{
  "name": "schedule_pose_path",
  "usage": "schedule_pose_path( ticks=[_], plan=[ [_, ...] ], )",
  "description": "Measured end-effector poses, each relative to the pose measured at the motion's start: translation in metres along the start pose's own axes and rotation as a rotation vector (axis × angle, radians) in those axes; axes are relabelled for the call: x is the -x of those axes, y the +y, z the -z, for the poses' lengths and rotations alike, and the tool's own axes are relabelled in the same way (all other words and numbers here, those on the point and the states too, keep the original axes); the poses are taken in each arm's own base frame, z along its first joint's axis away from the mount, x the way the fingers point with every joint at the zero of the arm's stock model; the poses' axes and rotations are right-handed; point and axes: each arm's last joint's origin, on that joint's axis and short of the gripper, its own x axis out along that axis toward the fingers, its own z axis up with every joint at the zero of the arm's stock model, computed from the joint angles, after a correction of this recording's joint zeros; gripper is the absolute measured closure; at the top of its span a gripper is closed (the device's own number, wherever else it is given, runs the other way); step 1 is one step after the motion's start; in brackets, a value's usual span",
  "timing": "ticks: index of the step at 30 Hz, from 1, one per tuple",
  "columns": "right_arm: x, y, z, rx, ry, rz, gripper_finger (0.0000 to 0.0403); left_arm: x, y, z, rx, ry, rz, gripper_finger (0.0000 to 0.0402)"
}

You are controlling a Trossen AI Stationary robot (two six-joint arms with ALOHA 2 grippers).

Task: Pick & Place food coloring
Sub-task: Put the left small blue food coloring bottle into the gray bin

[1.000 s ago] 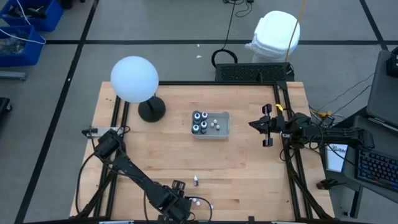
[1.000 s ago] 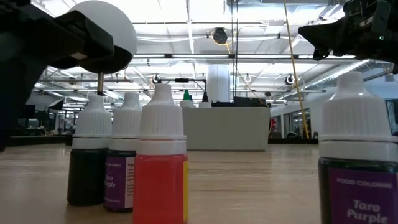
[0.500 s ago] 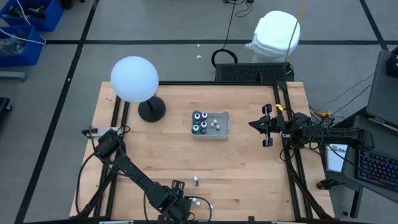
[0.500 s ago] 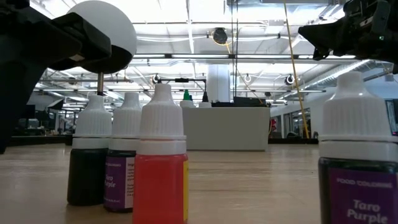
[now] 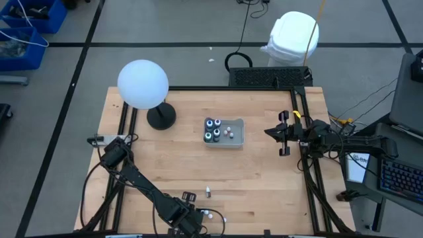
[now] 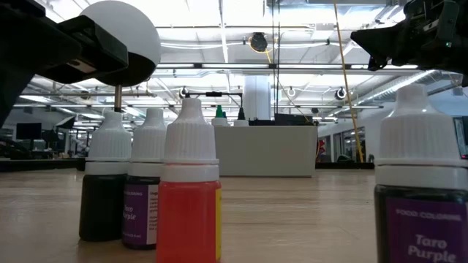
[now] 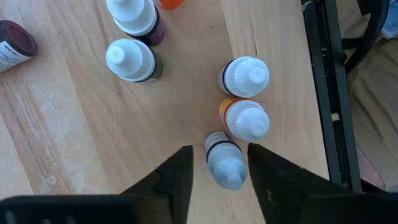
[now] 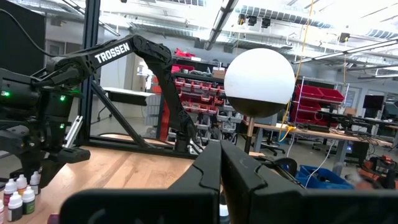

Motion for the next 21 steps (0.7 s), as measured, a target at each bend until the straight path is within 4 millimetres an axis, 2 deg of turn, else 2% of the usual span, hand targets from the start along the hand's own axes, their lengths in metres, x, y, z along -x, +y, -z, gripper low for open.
schedule_pose_path(
  ticks=[9, 15, 21],
  plan=[
    [0.0000, 0.0000, 0.0000, 0.000, 0.000, 0.000, 0.0403, 0.0002, -0.0005, -0.0009, 0.003, -0.010, 0.005, 0.0299],
    [0.0000, 0.0000, 0.0000, 0.000, 0.000, 0.000, 0.0403, 0.0005, -0.0032, -0.0063, -0.012, -0.065, 0.033, 0.0307],
    [0.0000, 0.0000, 0.0000, 0.000, 0.000, 0.000, 0.0403, 0.0006, -0.0023, -0.0048, -0.014, -0.049, 0.022, 0.0308]
  ],
)
